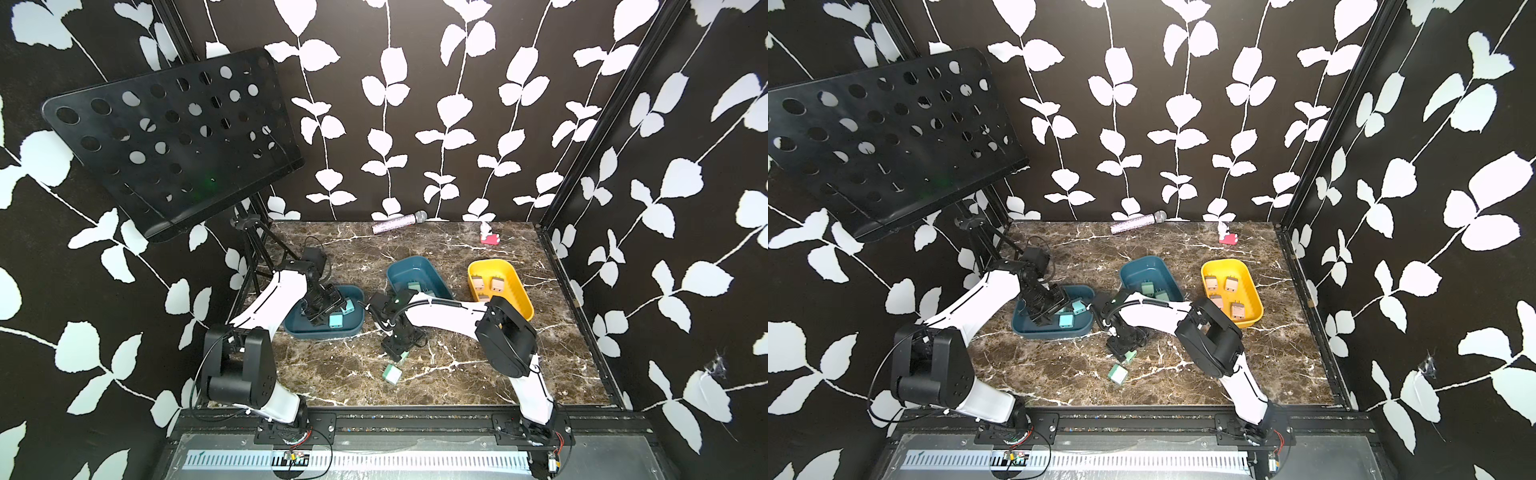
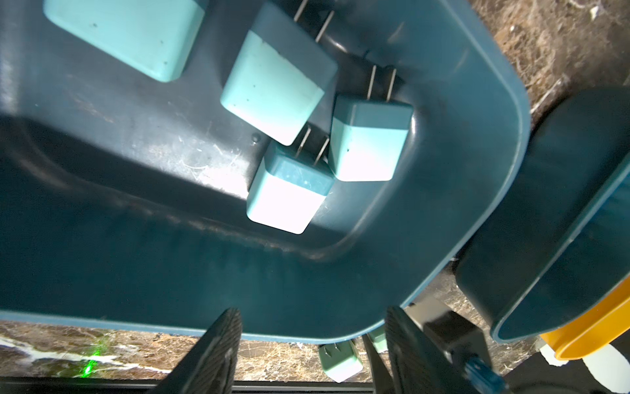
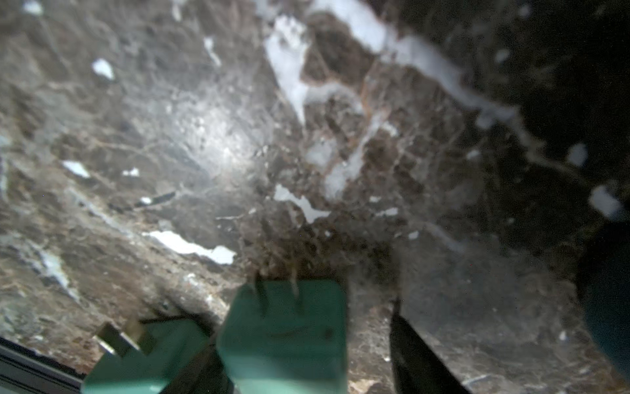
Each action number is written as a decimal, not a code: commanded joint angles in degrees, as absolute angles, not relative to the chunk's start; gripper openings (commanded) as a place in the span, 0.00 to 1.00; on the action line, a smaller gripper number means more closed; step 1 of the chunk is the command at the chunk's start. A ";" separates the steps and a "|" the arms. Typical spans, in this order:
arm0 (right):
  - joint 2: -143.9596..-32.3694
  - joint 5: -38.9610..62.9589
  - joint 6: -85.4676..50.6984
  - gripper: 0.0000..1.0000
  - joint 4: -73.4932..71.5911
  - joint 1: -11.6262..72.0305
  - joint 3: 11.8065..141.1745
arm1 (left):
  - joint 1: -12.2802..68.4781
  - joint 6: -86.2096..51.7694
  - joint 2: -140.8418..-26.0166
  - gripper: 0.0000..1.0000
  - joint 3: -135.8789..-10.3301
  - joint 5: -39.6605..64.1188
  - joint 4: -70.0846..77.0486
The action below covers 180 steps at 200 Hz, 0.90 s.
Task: Place the plugs by color into the storage box
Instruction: Pick up the plug from the center of the board, then place the plug in the storage box.
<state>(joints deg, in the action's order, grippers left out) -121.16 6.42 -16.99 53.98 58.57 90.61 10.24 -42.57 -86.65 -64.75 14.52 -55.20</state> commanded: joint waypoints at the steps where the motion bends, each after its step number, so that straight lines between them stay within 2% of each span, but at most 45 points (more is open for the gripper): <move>1: -121.74 7.23 -17.46 0.53 53.57 58.83 90.58 | 10.11 -41.90 -86.23 0.69 -65.82 14.56 -56.77; 32: -119.79 8.58 -17.97 0.44 55.32 58.80 92.99 | 10.11 -41.88 -86.00 0.69 -65.92 13.80 -56.42; 75: -119.23 9.32 -18.48 0.43 61.69 57.16 107.15 | 10.04 -42.11 -86.66 0.69 -65.70 14.49 -55.67; 114: -121.38 8.74 -17.41 0.43 67.41 48.69 118.68 | 9.99 -42.41 -87.27 0.69 -66.01 14.82 -55.13; 144: -123.57 7.78 -16.84 0.43 68.68 41.04 120.70 | 9.91 -42.45 -87.62 0.69 -66.17 14.82 -54.93; 180: -126.50 7.21 -16.44 0.43 67.35 38.06 117.59 | 9.95 -42.36 -87.98 0.69 -66.67 14.60 -55.10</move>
